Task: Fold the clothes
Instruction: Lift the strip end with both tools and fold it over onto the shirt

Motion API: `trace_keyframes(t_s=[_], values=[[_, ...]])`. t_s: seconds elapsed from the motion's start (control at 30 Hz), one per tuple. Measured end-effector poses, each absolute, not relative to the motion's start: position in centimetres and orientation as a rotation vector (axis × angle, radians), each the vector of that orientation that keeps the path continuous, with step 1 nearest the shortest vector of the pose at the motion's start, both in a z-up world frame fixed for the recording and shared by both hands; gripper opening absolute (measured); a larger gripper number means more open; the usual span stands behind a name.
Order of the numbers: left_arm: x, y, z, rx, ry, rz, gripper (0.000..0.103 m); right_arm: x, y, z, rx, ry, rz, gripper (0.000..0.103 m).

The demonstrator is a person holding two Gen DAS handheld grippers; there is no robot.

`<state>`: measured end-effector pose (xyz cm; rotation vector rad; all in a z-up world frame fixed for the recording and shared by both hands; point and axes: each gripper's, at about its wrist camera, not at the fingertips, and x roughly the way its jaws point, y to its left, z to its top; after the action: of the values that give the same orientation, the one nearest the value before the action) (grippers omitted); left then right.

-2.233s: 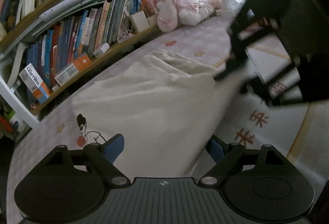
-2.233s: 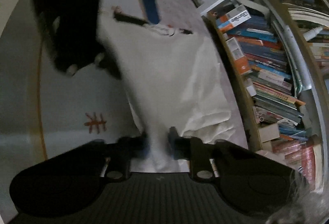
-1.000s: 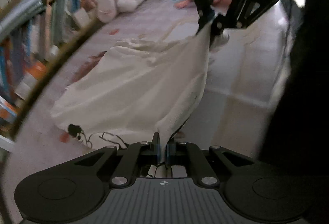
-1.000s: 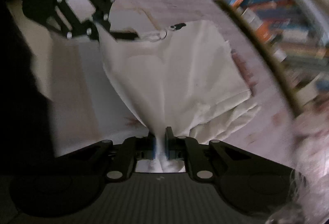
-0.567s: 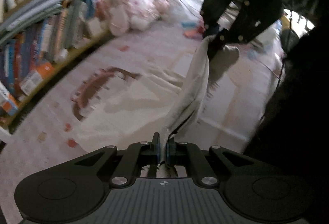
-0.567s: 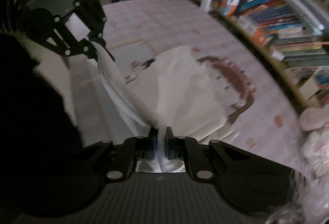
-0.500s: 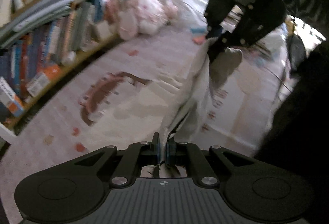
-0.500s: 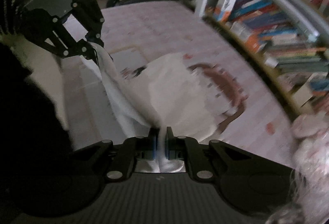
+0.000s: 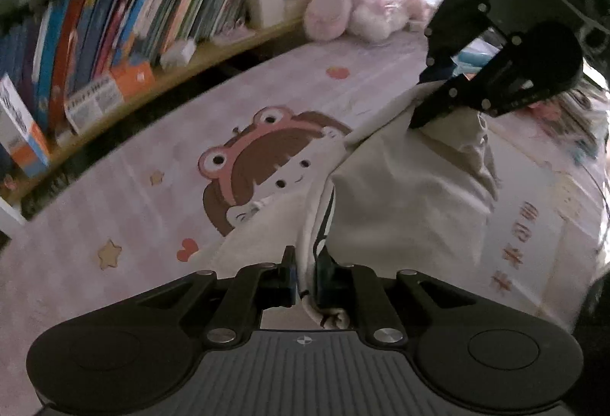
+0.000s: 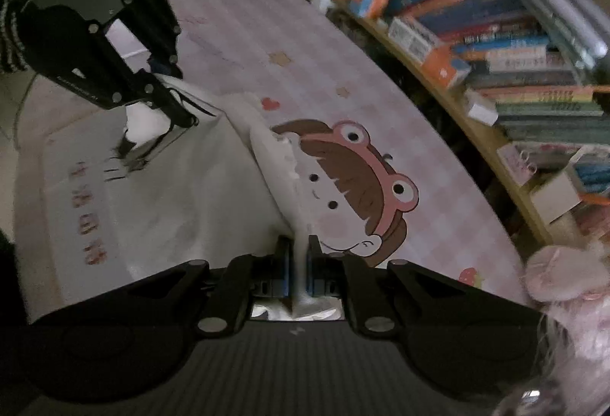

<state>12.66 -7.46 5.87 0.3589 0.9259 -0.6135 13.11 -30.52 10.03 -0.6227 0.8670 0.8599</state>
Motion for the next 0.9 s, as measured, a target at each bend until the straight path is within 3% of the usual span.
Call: trace_keyframes(t_s=[0.13, 0.2, 0.27, 0.33, 0.47, 0.7, 0.9], values=[[14.3, -7.2, 4.2, 0.329, 0.973, -0.591, 0.018, 14.9, -30.5, 7.8, -0.588, 0.904, 0.844, 0.009], [14.9, -7.1, 3.4, 0.338, 0.993, -0.560, 0.032, 15.8, -30.4, 6.6, -0.567, 0.930, 0.837, 0.011], [15.4, -6.9, 2.8, 0.360, 0.995, -0.518, 0.065, 16.5, -30.5, 5.6, -0.546, 0.945, 0.821, 0.016], [15.5, -6.2, 2.9, 0.363, 0.986, -0.503, 0.075, 17.1, -30.9, 4.8, -0.510, 0.944, 0.797, 0.026], [15.5, -5.1, 4.0, 0.350, 0.969, -0.533, 0.076, 17.5, -32.1, 4.2, -0.395, 0.925, 0.749, 0.040], [16.1, -4.1, 6.7, 0.292, 0.956, -0.649, 0.076, 16.9, -33.1, 3.9, -0.365, 0.898, 0.692, 0.041], [16.1, -0.8, 7.6, 0.215, 0.879, -0.359, 0.074, 16.6, -34.0, 3.8, -0.278, 0.838, 0.499, 0.046]])
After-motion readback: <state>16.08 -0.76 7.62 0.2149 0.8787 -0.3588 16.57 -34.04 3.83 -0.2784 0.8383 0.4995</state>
